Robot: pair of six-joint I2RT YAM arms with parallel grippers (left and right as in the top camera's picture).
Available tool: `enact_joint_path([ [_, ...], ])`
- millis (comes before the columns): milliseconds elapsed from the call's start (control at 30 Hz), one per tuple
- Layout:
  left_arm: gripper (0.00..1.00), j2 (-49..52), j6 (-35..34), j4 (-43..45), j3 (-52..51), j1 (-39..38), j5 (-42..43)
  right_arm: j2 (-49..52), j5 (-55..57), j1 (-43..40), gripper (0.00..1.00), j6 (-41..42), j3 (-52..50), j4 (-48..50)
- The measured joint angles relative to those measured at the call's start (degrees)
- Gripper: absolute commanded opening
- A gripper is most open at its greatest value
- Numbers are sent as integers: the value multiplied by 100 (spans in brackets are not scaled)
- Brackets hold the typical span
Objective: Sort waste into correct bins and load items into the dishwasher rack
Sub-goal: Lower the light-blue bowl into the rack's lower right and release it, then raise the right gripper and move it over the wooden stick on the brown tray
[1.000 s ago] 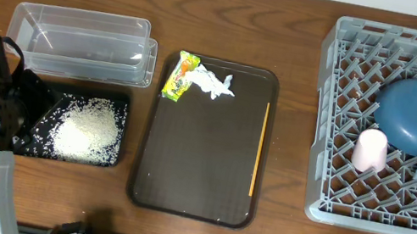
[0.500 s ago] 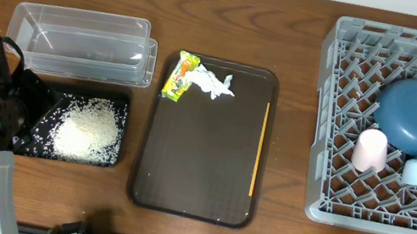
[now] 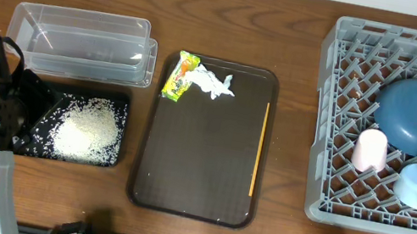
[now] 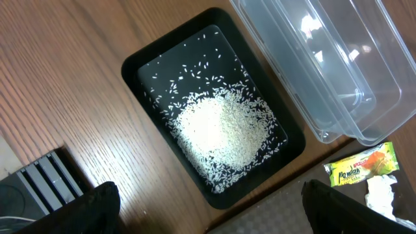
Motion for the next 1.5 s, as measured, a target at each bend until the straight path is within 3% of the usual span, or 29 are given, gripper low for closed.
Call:
enact_joint_path([
  [133,92,0,0,0,0,0,0,-96,264,317,13,240,0,601],
  [167,92,0,0,-2,0,0,0,-96,389,426,3,361,0,776],
  [200,92,0,0,0,0,0,0,-85,568,586,1,481,-2,960],
  [567,92,0,0,0,0,0,0,706,2726,2221,1,1521,-2,1438],
  [1267,92,0,0,-2,0,0,0,1108,4669,2243,1,2288,0,498],
  [1500,92,0,0,0,0,0,0,999,4690,2243,1,2465,109,90],
])
